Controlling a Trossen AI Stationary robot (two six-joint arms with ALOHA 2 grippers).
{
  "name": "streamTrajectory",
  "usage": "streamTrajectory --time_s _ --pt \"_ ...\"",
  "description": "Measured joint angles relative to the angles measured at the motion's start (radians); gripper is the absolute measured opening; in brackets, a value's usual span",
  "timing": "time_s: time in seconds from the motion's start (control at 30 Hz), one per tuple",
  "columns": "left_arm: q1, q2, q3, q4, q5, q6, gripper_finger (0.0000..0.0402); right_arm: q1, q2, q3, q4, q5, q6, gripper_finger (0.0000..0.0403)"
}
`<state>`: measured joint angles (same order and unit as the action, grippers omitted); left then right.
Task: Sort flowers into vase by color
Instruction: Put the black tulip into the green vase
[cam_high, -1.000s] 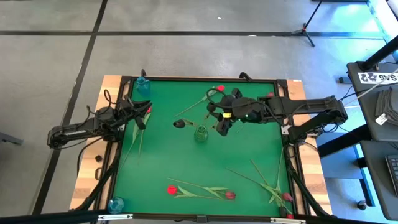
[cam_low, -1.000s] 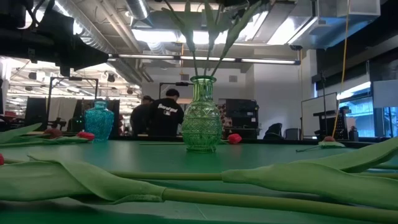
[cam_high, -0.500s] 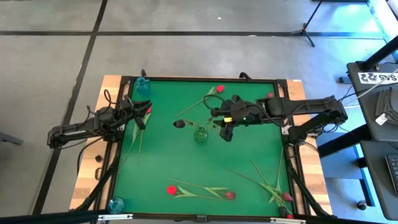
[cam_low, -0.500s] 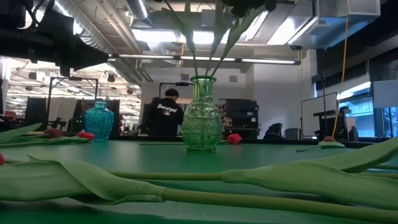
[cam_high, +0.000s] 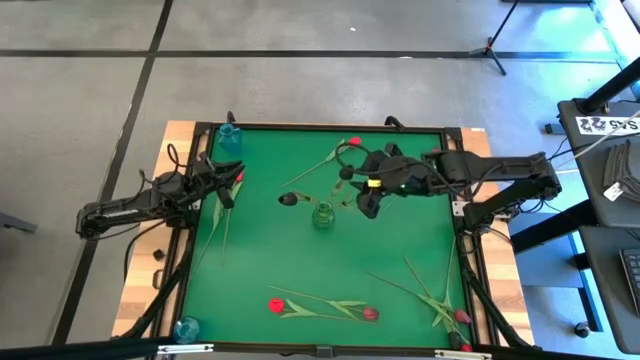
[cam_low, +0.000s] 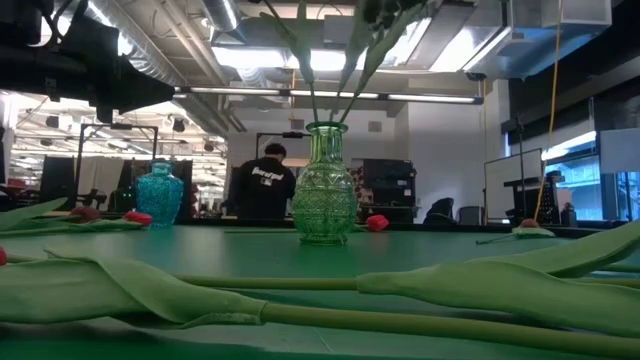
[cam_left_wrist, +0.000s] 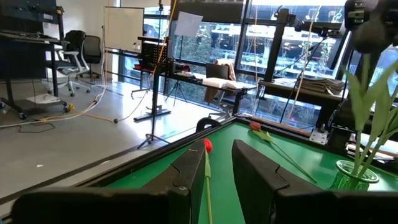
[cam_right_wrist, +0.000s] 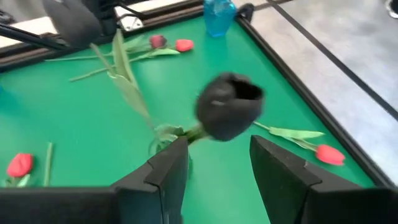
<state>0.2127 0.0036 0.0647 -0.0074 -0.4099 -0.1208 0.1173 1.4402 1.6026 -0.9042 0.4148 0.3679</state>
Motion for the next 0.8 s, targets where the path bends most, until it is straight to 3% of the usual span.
streamTrajectory --time_s 0.37,0.47,0.7,0.8 --pt "0.000 0.000 0.000 0.000 0.000 0.000 0.0079 0.008 0.000 0.114 -0.298 0.024 0.103 0.0175" --pt "0.000 0.000 0.000 0.000 0.000 0.000 0.0079 0.029 0.000 0.153 -0.416 0.075 0.168 0.0175" --pt "0.000 0.000 0.000 0.000 0.000 0.000 0.0079 0.128 0.000 0.207 -0.667 0.138 0.402 0.0175" --pt "0.000 0.000 0.000 0.000 0.000 0.000 0.0079 0.187 -0.003 0.194 -0.667 0.120 0.448 0.0175"
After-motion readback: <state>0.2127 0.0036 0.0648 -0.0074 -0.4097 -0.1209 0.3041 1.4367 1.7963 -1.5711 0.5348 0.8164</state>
